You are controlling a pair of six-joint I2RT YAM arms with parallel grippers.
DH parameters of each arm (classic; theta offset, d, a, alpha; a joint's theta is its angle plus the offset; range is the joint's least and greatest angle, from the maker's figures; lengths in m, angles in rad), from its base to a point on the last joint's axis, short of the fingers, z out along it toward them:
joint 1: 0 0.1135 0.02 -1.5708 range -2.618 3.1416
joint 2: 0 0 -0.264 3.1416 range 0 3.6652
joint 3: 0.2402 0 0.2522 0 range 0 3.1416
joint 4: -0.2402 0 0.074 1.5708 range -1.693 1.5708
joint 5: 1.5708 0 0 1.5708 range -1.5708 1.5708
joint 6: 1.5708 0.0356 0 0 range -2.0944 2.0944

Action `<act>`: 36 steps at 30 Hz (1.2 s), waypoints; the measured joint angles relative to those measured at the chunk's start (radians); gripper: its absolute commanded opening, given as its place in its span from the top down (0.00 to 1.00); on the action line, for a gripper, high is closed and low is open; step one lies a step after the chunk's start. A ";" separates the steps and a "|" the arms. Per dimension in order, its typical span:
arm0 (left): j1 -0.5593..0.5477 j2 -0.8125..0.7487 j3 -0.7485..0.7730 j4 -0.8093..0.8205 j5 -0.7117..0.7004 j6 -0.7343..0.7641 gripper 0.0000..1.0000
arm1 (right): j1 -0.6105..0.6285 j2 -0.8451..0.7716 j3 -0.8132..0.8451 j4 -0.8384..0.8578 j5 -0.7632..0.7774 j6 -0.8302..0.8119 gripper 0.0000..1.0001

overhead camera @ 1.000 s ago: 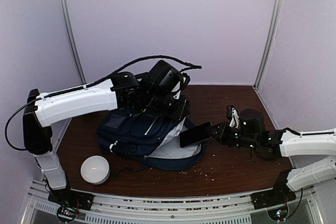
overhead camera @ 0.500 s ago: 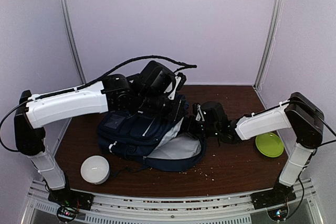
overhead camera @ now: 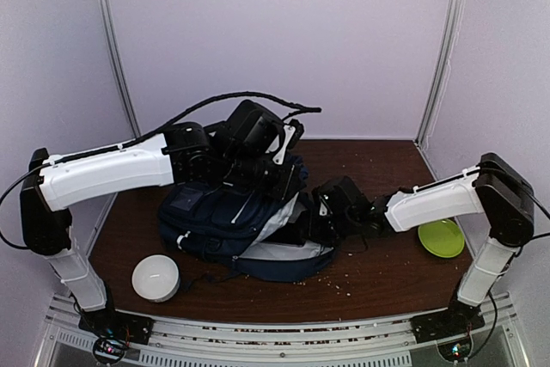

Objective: Pack the student bag
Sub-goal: Place the personal item in the student bag.

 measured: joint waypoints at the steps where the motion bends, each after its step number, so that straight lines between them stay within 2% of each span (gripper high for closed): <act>1: 0.000 0.000 0.000 0.001 0.000 0.001 1.00 | 0.001 -0.022 -0.004 -0.023 0.006 -0.008 0.37; 8: 0.000 0.000 -0.010 0.011 0.003 0.002 1.00 | 0.000 -0.217 -0.021 -0.182 0.077 -0.061 0.36; 9: 0.000 0.000 -0.013 0.016 0.006 0.005 0.94 | 0.001 -0.256 -0.032 -0.205 0.095 -0.068 0.36; 13: -0.001 0.000 -0.031 0.032 0.024 0.019 0.39 | 0.000 -0.402 -0.083 -0.271 0.166 -0.092 0.36; 15: -0.008 -0.001 -0.035 0.047 0.036 0.026 0.22 | 0.000 -0.485 -0.128 -0.292 0.211 -0.100 0.36; 16: -0.012 -0.003 -0.037 0.049 0.039 0.029 0.18 | 0.000 -0.521 -0.150 -0.301 0.230 -0.104 0.37; 21: -0.028 -0.045 -0.049 0.032 0.033 0.038 0.15 | -0.001 -0.649 -0.263 -0.306 0.286 -0.115 0.40; 25: -0.032 -0.190 -0.167 0.018 -0.040 0.015 0.16 | 0.000 -0.698 -0.358 -0.243 0.256 -0.086 0.42; 30: -0.026 -0.373 -0.362 -0.030 -0.183 -0.073 0.17 | 0.011 -0.641 -0.396 -0.111 0.182 -0.003 0.46; 36: 0.051 -0.400 -0.500 -0.069 -0.264 -0.161 0.18 | 0.016 -0.492 -0.273 -0.043 0.122 0.062 0.49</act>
